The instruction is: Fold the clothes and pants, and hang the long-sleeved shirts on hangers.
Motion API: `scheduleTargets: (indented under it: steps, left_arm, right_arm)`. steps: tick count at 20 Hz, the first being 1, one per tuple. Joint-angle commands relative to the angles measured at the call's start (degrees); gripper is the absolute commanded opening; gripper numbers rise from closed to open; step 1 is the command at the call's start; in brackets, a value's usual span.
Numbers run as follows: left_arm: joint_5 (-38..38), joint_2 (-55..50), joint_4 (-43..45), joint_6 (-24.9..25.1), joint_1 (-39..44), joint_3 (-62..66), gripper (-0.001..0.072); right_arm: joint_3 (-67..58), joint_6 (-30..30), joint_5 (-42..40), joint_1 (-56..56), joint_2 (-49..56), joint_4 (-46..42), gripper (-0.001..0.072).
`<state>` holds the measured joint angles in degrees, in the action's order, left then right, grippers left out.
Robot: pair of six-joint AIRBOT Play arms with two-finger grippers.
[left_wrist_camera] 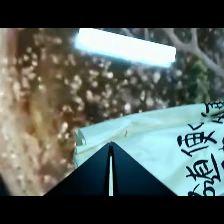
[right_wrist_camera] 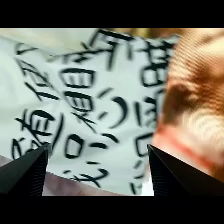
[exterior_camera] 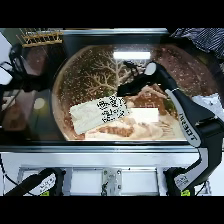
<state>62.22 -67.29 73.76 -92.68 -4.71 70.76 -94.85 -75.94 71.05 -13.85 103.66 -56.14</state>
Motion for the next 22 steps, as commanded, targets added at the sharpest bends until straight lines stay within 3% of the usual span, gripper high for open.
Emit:
scheduleTargets:
  steps: [1,6,10,11,13,14,15,18,22]
  left_arm:
    - [-4.7,3.5,-0.3,-0.1,5.0,-11.0,0.0004]
    - [-6.0,3.5,-0.3,-0.2,10.4,-13.7,0.0004]
    - [-7.2,3.5,-0.3,-0.3,11.4,-13.6,0.0004]
    - [-7.2,3.5,-0.3,-0.4,11.4,-13.6,0.0004]
    - [-7.2,3.5,-0.3,-0.4,11.4,-13.6,0.0004]
    - [-7.2,3.5,-0.3,-0.4,11.4,-13.6,0.0004]
    - [-7.1,3.5,-0.3,-0.4,11.4,-13.6,0.0004]
    - [-6.9,3.5,-0.3,-0.4,11.4,-13.6,0.0004]
    - [-6.8,3.5,-0.4,-0.8,11.4,-13.6,0.0004]
  right_arm:
    - [3.7,4.0,3.9,8.9,3.0,4.7,0.0651]
    - [3.7,10.5,3.3,6.0,10.1,16.6,0.065]
    - [3.7,10.7,0.8,0.6,13.0,20.2,0.0648]
    - [3.7,11.3,0.6,-0.6,13.3,21.1,0.0598]
    - [3.6,13.6,0.1,-2.6,13.2,22.6,0.029]
    - [3.6,15.1,0.1,-3.3,13.2,24.2,0.02]
    - [3.6,16.3,0.1,-3.6,13.1,25.5,0.0024]
    - [3.5,14.4,-0.1,-2.0,9.7,23.3,0.0011]
    - [3.5,3.2,-0.1,10.0,-2.1,2.3,0.0012]
